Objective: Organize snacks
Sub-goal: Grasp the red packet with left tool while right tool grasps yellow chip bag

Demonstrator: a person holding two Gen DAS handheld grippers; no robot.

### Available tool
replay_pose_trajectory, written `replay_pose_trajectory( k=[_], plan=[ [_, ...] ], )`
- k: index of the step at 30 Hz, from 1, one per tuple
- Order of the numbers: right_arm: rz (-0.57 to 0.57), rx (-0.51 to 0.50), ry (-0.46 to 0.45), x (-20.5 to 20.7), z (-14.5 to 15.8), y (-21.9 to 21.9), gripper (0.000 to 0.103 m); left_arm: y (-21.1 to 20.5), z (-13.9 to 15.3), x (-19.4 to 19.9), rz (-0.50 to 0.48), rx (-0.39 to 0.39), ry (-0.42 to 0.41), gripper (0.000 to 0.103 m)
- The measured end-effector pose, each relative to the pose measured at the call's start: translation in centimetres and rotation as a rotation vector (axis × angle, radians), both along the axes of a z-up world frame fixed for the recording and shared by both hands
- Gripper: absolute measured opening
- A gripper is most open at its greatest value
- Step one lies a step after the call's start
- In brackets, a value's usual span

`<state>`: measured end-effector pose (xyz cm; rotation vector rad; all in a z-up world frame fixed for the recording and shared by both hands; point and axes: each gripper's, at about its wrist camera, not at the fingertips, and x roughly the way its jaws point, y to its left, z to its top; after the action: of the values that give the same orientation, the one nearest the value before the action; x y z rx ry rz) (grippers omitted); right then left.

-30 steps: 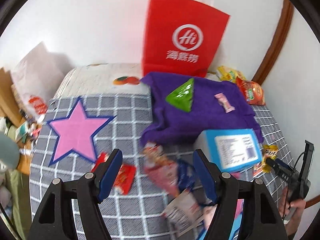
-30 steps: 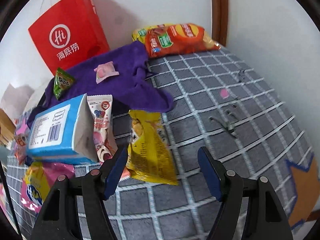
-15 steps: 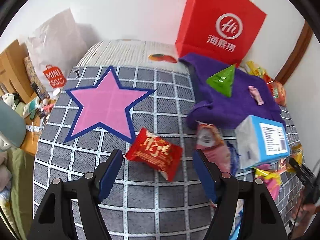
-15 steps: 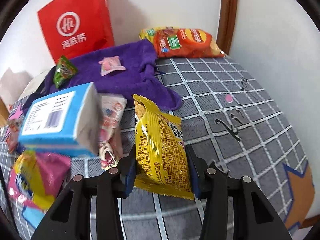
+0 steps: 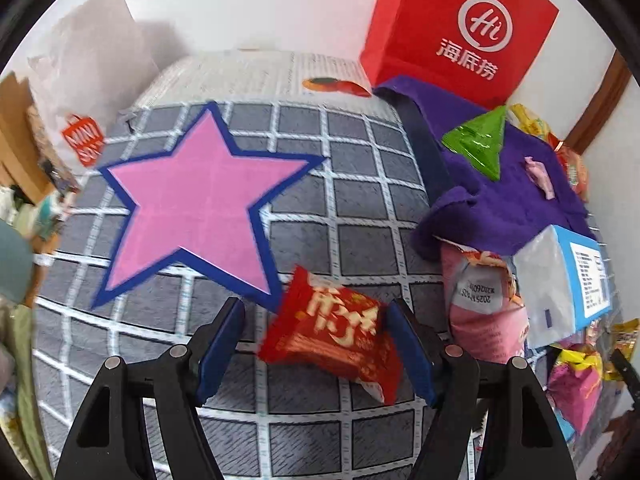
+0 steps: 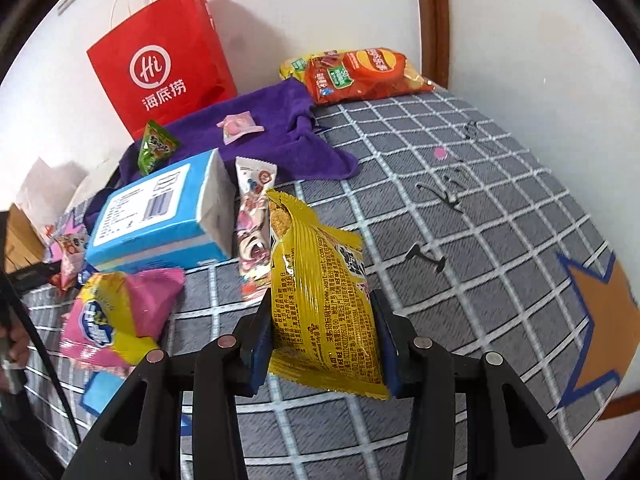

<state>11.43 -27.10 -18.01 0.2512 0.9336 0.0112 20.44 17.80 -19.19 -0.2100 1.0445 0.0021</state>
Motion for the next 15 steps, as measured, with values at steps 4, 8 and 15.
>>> replay_pose_trajectory(
  k=[4, 8, 15],
  plan=[
    [0.027, 0.017, -0.001, 0.2, 0.4, 1.2, 0.044, -1.0, 0.2, -0.6, -0.065, 0.015, -0.003, 0.071],
    [0.073, -0.011, -0.023, 0.4, 1.1, 2.7, 0.044, -1.6, 0.2, -0.9, -0.094, 0.002, 0.005, 0.071],
    [0.106, -0.027, -0.038, -0.2, 1.5, 3.8, 0.044, -3.5, -0.5, -0.3, -0.125, 0.113, 0.017, 0.077]
  ],
)
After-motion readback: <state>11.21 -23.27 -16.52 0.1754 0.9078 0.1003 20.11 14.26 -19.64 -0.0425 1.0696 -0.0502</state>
